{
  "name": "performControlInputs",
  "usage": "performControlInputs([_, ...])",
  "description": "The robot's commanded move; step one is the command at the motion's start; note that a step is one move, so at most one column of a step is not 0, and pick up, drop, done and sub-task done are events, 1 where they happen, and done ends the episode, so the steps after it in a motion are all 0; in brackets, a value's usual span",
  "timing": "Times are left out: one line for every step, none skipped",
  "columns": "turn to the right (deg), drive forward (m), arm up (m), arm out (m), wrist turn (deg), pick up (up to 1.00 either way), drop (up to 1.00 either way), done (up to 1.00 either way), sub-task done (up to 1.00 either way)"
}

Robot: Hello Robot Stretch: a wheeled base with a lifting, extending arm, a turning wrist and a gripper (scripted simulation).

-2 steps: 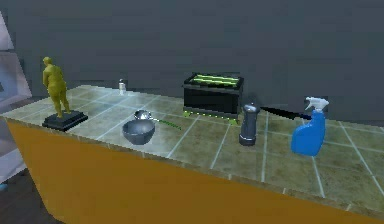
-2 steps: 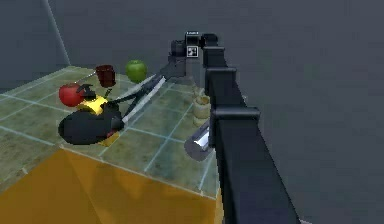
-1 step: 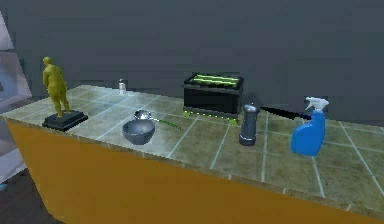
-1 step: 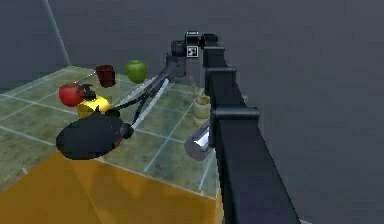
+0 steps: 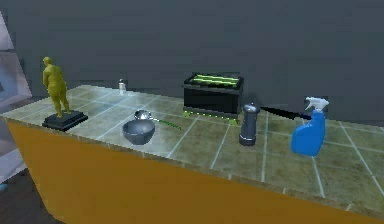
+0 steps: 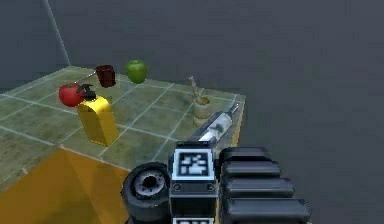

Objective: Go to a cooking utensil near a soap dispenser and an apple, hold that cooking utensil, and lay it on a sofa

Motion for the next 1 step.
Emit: performControlInputs([-45.0, 0.0, 0.0, 0.0, 0.0, 0.0, 0.0, 0.0, 0.0])
